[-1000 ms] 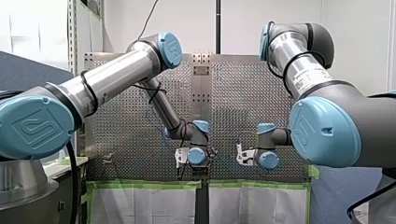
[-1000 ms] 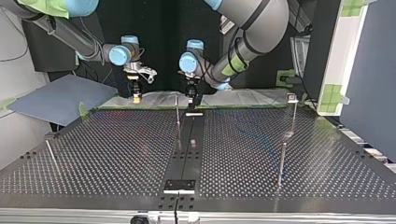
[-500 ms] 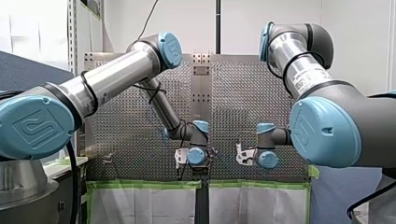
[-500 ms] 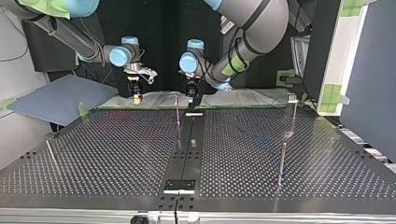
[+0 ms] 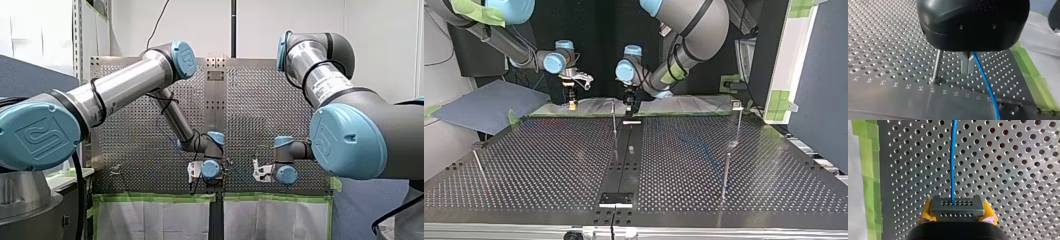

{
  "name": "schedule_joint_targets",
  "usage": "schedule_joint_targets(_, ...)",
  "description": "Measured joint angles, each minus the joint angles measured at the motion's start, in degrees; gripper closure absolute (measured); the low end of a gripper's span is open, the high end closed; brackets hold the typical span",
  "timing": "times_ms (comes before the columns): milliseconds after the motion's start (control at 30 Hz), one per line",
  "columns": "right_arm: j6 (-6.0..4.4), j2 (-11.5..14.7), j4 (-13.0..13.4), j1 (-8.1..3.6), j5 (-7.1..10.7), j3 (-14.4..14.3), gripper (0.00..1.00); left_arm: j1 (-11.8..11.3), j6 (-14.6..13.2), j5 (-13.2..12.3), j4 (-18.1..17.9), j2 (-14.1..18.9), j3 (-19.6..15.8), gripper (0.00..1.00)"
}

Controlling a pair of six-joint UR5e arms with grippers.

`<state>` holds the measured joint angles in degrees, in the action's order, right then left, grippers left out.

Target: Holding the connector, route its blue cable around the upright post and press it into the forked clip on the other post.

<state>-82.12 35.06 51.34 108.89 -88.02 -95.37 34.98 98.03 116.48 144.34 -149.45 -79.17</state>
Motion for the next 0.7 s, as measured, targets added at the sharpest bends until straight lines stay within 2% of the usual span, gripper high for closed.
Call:
schedule_joint_targets(267, 0.01, 0.0, -0.5, -0.11, 0.02, 1.0, 0.64, -0.7, 0.0, -0.1, 0.5, 0.0, 1.1, 0.99)
schedule_joint_targets(700, 0.23, 0.0, -4.0, -0.15, 0.0, 4.9, 0.64, -1.8, -0.5, -1.2, 1.6, 0.0, 2.2, 0.99)
